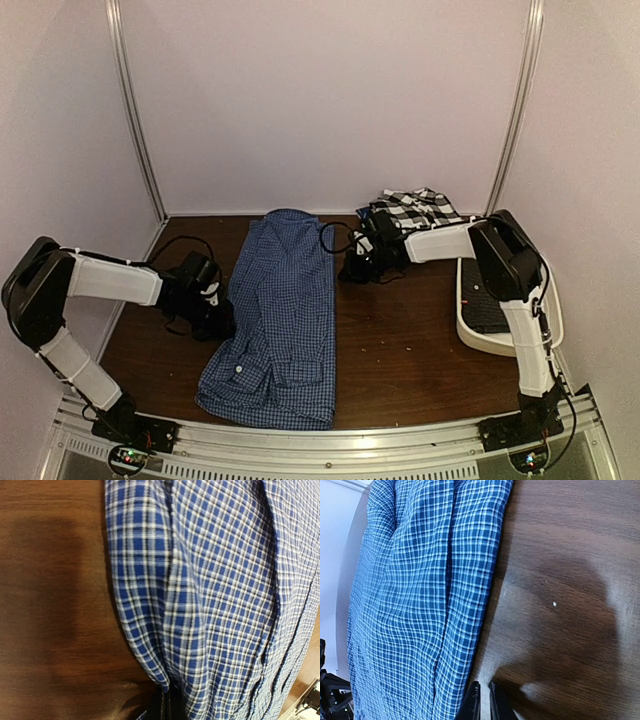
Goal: Fold and stack the long sleeve shirts
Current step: Move the rectangle-folded shirt to the center of the board.
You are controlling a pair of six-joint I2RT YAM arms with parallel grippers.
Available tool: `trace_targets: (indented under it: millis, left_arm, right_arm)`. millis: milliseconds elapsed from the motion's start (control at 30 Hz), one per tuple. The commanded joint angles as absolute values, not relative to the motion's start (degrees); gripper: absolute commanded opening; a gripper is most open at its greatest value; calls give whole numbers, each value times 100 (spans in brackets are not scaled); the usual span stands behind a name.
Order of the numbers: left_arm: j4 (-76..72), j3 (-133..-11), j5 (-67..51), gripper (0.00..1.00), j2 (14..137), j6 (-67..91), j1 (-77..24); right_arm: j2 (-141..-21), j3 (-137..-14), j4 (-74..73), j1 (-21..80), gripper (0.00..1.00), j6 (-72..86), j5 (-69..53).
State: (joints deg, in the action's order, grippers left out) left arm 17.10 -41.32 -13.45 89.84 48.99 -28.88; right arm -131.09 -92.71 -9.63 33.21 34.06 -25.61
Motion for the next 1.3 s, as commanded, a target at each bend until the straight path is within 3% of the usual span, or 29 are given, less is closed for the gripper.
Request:
trace_targets:
  millis: [0, 233, 433, 767, 1033, 1233, 1267]
  left_arm:
    - [2149, -4192, -819, 0, 8879, 5159, -2953]
    - [2859, -3799, -593, 18, 8112, 5047, -2953]
    - [2953, -3257, -987, 19, 7665, 5026, -2956]
    - [2963, -2936, -1278, 18, 7350, 4975, -2979]
    - [2982, -2887, -1524, 15, 7231, 5118, -3164]
    - [2981, -3049, -1605, 14, 7368, 5258, -3497]
    - [2980, -3070, -1609, 14, 7385, 5309, -3558]
  right_arm:
    - [-12949, -9260, -1317, 3348, 14, 3133, -2502]
    - [-12062, -7943, -957, 3558, 39, 3113, -2639]
    - [-12118, -7802, -787, 3778, 41, 3251, -2661]
    - [-12719, -8637, -961, 3780, 31, 3399, -2606]
    - [-13114, -9271, -1176, 3689, 0, 3416, -2490]
    - [-13312, -9776, -1582, 3502, 0, 3219, -2485]
    - [-13292, -9811, -1648, 3506, 4, 3153, -2482]
